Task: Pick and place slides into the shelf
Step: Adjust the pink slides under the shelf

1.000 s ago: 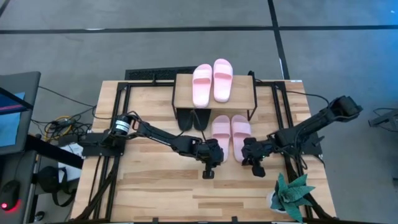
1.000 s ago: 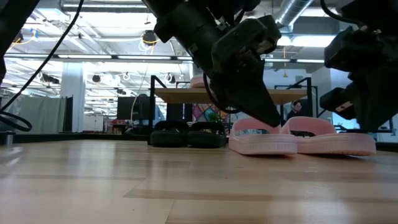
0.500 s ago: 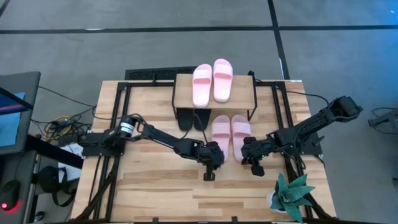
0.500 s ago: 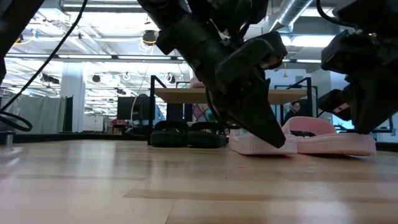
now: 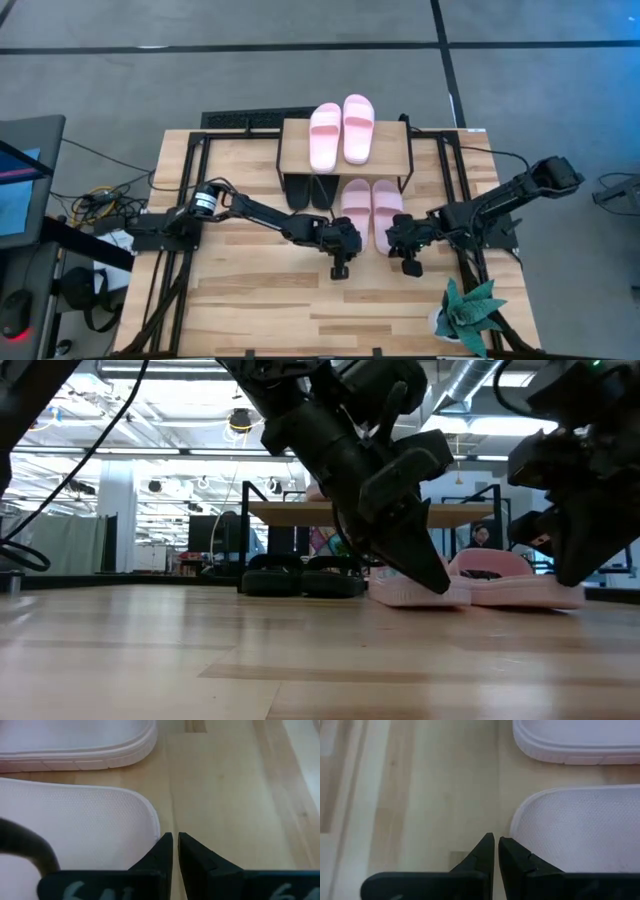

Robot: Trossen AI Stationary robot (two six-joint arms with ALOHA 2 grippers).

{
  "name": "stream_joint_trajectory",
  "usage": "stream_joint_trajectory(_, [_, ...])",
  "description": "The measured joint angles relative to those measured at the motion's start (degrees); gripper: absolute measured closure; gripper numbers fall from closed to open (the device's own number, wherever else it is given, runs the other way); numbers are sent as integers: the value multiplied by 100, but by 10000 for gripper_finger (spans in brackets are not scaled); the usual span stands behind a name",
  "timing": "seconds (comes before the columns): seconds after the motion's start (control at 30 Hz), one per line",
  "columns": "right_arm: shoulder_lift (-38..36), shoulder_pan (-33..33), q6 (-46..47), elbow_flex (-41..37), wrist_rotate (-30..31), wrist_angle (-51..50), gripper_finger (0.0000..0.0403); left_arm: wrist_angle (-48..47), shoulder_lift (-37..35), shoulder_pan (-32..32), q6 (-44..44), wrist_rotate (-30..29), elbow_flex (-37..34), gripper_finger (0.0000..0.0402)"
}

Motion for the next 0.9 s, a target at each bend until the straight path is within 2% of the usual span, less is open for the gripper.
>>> stream_joint_trajectory(0.63, [2,-1563,-940,0,-33,-225,386,-2,17,671,285,-6,0,381])
stream_joint_trajectory(0.9, [2,-2263,-1165,0,-22,-223,386,-1,17,1003,295,-259,0,381])
